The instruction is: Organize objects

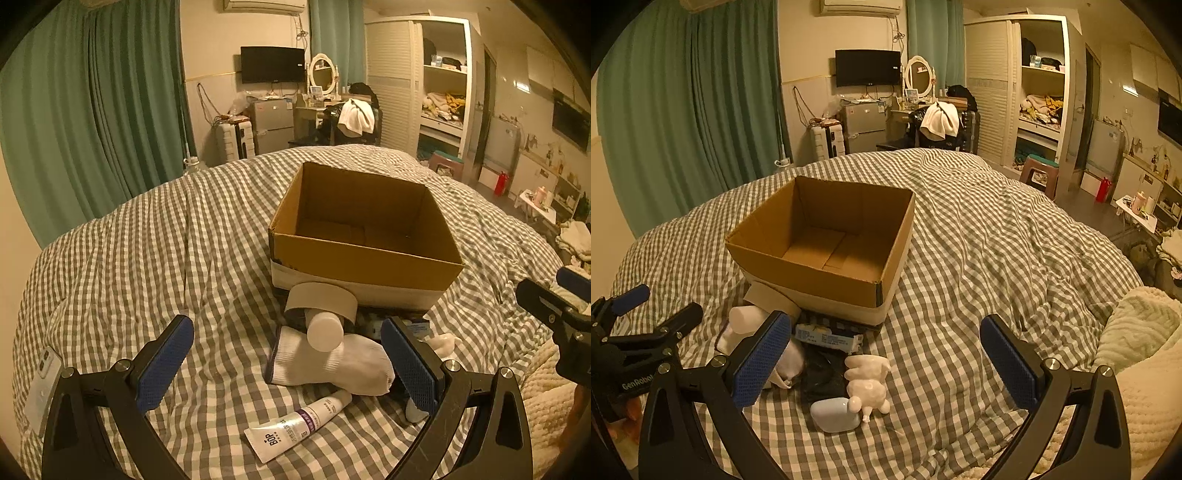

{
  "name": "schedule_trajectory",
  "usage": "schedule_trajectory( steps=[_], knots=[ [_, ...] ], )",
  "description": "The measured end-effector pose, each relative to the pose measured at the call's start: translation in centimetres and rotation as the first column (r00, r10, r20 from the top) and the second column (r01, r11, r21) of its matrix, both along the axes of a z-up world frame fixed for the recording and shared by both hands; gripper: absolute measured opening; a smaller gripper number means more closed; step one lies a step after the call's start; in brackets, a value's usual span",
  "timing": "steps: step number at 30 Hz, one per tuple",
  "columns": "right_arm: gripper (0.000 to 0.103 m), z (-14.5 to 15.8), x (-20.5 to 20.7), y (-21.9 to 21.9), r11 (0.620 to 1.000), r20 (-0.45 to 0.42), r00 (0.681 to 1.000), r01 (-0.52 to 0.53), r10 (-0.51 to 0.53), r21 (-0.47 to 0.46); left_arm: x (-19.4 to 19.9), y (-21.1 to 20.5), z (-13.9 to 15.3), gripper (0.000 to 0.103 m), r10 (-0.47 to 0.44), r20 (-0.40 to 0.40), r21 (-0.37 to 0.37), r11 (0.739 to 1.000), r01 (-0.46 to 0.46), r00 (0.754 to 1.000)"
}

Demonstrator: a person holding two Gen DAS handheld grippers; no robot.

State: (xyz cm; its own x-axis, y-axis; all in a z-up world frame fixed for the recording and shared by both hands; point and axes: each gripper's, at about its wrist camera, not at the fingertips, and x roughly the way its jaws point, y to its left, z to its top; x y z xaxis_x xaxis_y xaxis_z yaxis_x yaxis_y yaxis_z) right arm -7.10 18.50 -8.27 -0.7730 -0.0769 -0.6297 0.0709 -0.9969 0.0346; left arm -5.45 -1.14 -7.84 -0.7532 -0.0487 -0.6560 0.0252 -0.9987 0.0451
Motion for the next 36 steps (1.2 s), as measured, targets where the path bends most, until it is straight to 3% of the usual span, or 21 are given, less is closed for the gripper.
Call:
schedule_trajectory(
  steps=[10,16,22,30,36],
  knots=[
    [0.101,0.6,0.4,-0.5,1.000,-0.007,1.000,-0.019,0.019,-0.004,0.4,-0.2,0.5,0.103,0.005,-0.005,-0.018,1.000,-0.005,1.000],
    [0.098,-0.8,0.0,-0.3,1.000,0.027,0.999,-0.020,0.019,0.006,0.0,-0.5,-0.6,0.103,0.023,0.024,-0.023,0.999,-0.023,0.999],
    [0.088,-4.3,-1.7,0.0,1.000,0.126,0.992,-0.027,0.028,-0.006,-0.9,-0.7,-2.4,0.103,0.030,0.067,-0.029,0.999,-0.028,0.997],
    [0.066,-10.4,-4.8,-0.5,0.999,0.292,0.955,-0.045,0.040,0.009,-2.8,-0.7,-4.9,0.103,0.040,0.131,-0.057,0.998,-0.032,0.991],
    [0.062,-13.2,-6.7,-0.4,0.998,0.357,0.932,-0.051,0.060,-0.035,-5.4,0.2,-6.4,0.103,0.021,0.176,-0.035,0.999,-0.015,0.984]
  ],
)
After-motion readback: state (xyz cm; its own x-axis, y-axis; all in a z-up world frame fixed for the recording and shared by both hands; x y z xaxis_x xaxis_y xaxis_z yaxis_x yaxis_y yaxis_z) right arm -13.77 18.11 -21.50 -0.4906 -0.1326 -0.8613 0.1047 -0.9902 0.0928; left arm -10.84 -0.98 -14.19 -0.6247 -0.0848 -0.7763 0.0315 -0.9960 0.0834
